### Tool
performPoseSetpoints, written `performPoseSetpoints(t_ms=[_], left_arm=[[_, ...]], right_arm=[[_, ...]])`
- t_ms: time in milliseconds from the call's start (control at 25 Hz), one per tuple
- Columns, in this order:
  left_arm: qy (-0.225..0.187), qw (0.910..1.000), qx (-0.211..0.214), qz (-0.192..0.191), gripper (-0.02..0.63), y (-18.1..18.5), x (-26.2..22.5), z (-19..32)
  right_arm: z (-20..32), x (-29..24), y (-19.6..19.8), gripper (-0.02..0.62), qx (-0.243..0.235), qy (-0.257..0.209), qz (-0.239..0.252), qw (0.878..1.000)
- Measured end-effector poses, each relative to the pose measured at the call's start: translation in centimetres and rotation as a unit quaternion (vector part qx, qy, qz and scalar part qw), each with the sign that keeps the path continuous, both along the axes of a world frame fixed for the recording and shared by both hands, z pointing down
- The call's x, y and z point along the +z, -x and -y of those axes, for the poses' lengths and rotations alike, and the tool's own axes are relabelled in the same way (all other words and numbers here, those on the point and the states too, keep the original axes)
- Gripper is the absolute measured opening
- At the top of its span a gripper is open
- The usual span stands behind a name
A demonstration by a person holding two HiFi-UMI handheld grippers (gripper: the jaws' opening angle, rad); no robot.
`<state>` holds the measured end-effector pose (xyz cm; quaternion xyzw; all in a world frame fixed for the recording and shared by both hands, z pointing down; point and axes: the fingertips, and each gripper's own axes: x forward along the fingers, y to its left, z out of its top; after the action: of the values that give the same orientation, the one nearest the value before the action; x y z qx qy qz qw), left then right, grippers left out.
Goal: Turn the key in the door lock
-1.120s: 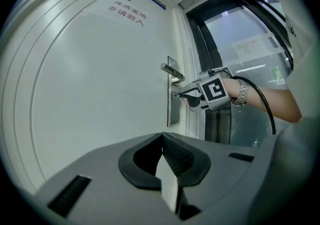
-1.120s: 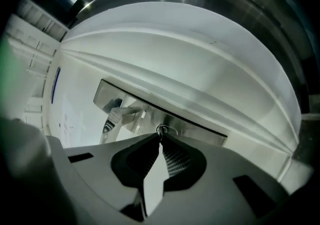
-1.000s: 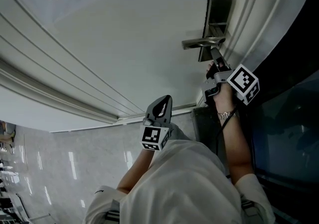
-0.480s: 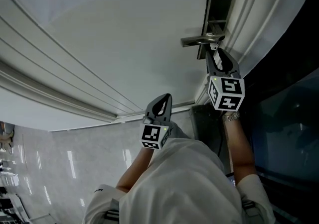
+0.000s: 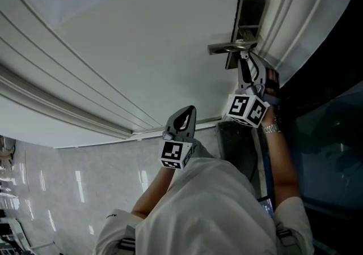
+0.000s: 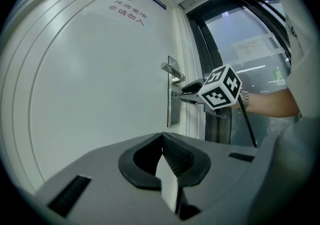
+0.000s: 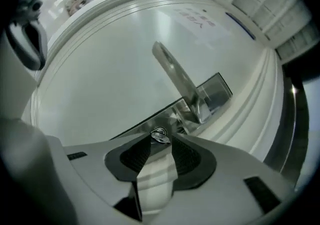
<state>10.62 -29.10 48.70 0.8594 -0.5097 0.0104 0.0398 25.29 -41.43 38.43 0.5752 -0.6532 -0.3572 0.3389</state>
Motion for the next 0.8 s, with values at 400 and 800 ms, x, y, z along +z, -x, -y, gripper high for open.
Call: performPoseSetpoints(t_ms=[400,800], left_arm=[[0.004,1.0000,0.000,0.003,0.009,-0.32,0.29,0.01],[0.005,1.0000,0.000,0.004,0.009,-0.51,0.38,0.45]], right_arm=[[0.74,0.47,-0.11,0.100,0.002,-0.014,-0.085,0.996],[0.78,0.16,-0.29,0.100,-0.001,0.008,0.040,0.999]])
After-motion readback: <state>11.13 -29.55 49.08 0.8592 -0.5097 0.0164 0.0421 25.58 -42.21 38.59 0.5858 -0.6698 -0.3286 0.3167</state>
